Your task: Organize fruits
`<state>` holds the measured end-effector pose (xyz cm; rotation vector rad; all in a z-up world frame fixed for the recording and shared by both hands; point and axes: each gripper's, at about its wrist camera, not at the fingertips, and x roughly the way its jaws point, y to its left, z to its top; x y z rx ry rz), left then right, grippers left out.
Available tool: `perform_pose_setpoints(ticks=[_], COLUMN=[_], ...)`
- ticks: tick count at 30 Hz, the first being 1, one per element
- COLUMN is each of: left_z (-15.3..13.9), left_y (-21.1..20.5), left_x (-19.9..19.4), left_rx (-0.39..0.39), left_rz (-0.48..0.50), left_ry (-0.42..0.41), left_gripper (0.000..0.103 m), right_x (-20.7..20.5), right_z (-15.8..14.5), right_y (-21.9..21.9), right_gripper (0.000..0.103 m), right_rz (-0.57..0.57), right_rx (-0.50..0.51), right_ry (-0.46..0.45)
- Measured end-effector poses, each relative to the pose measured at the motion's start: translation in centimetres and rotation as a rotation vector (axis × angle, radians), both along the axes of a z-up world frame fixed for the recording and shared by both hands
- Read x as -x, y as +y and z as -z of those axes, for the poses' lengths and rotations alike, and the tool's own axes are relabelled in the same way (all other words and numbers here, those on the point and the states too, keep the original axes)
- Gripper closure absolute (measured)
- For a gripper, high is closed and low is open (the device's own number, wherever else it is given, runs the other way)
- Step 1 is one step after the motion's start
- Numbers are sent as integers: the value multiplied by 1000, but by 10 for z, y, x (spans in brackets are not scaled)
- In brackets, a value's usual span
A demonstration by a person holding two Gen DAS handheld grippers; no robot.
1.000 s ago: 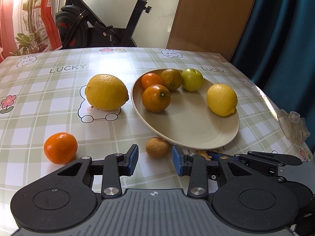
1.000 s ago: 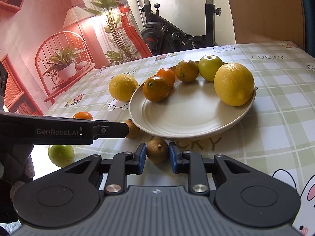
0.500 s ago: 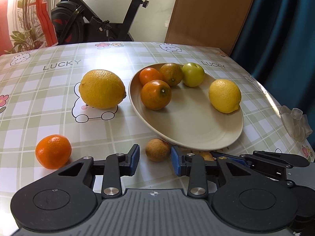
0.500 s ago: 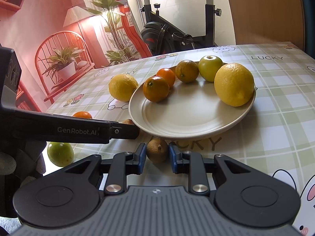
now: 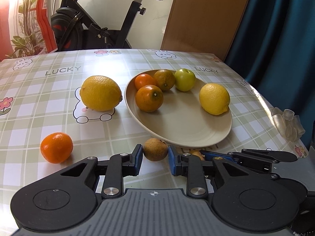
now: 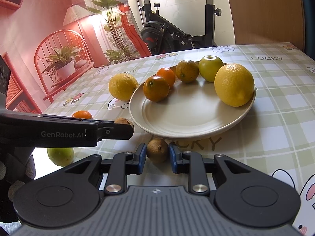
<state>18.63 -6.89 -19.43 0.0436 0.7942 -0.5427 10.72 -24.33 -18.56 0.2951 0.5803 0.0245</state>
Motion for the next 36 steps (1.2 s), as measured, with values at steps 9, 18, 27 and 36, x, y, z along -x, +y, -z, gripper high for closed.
perform_pose_setpoints(ticks=[9,18,27,36], left_z=[-21,-60,-90,-36], left_y=[4,15,6,-21], left_x=[17,34,13,-31], left_rx=[34,104,166,106], left_rz=[-11,-32,-30,19], left_ry=[-47,-141,-183,-11], left_gripper=[73,73,73,73], right_x=[7,23,19,-27], right_z=[-13,-42,-81,-67], right_y=[7,8,-10,-21], right_gripper=[76,76,76,76], right_rz=[-9,12,55,-17], right_rx=[39,82,143,257], right_ry=[-25,-107,-201,-113])
